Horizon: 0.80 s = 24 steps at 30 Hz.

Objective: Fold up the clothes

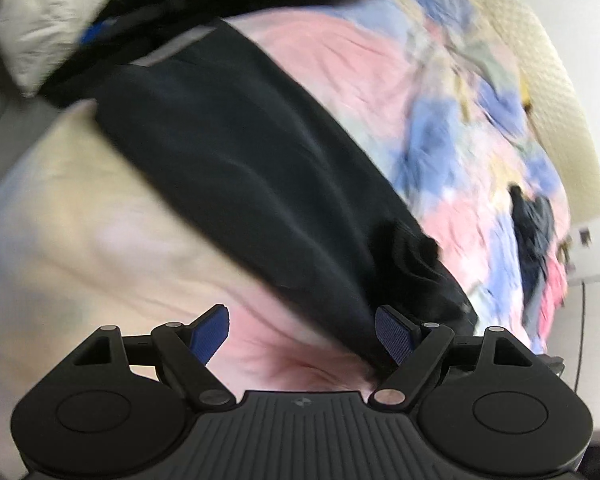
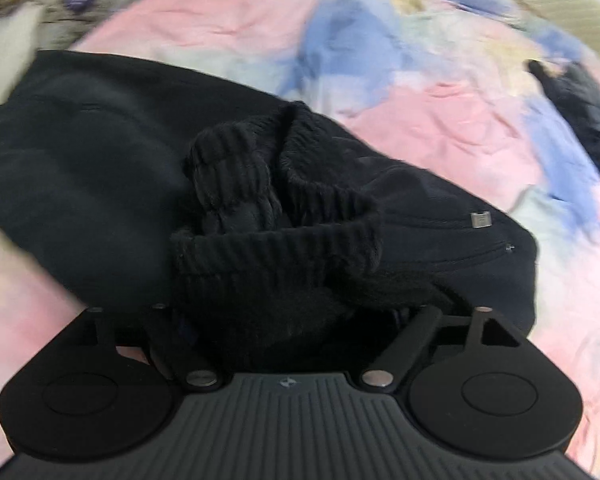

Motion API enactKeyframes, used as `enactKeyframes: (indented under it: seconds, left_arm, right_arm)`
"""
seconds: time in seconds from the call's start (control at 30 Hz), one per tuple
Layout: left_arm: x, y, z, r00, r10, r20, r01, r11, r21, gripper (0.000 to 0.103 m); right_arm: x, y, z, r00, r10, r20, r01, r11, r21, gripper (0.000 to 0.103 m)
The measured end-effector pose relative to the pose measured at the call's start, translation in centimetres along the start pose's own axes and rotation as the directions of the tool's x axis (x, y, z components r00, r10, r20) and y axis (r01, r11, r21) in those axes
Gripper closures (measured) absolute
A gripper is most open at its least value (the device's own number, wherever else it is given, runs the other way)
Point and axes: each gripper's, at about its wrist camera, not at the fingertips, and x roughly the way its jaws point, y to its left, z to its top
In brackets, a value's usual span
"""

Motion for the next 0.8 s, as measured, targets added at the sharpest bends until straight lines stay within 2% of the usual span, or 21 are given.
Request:
enactKeyframes:
  seconds: [0.07,0.13,0.2,0.23,0.43,0.5,0.57,0.7,0.73,0.8]
  left_arm:
    - [2.0,-2.1,-0.1,0.999,-0.021,-0.032,0.022,0.999,0.044,0.021]
    - [4.3,-4.3,-0.2,0.997,-0.034,-0.069,0.040,0.995,0.094,0.021]
    - [6.3,-6.1,-0.3,0.995,-0.027,-0.096,0.040,0.990,0.134,0.021]
    - [7.3,-7.1,-0.2,0.994,-0.025,-0.108,0.042,0.987,0.152,0.021]
    - [12.5,-11.7,0.9,0.986,-0.030,-0.163,0.066,0.972,0.224,0.021]
    - [14.2,-12.9,1.8,0.985,-0.023,-0.170,0.066,0.967,0.247,0.021]
    - [16.1,-14.0,2.7,0.985,0.000,-0.172,0.050,0.957,0.286,0.021]
    - [20.0,-15.4,3.8,0.977,0.068,-0.200,0.006,0.938,0.346,0.021]
    - [21.1,-15.6,3.8,0.972,0.101,-0.213,-0.017,0.931,0.364,0.022]
    - [22.9,-15.8,3.5,0.957,0.140,-0.253,-0.027,0.914,0.404,0.021]
  right_arm:
    - [-1.6,-1.0,-0.9,0.996,0.093,0.009,-0.094,0.995,0.035,0.016]
    - [-3.1,-2.3,-1.9,0.976,0.218,0.028,-0.219,0.972,0.086,0.016]
    - [-4.7,-3.5,-2.8,0.955,0.292,0.056,-0.297,0.946,0.128,0.016]
    - [-5.5,-4.2,-3.1,0.950,0.304,0.077,-0.312,0.939,0.145,0.016]
    - [-8.0,-9.7,-4.4,0.949,0.261,0.179,-0.307,0.895,0.325,0.016]
    - [-8.1,-11.1,-5.1,0.957,0.208,0.200,-0.272,0.885,0.378,0.016]
    - [-6.9,-12.6,-5.4,0.972,0.150,0.182,-0.216,0.877,0.430,0.014]
    - [-4.5,-14.6,-6.4,0.987,0.095,0.128,-0.149,0.837,0.527,0.014]
    - [-4.0,-15.0,-6.6,0.989,0.083,0.119,-0.135,0.827,0.546,0.014]
    - [-2.6,-14.8,-7.0,0.997,0.029,0.074,-0.065,0.832,0.552,0.022]
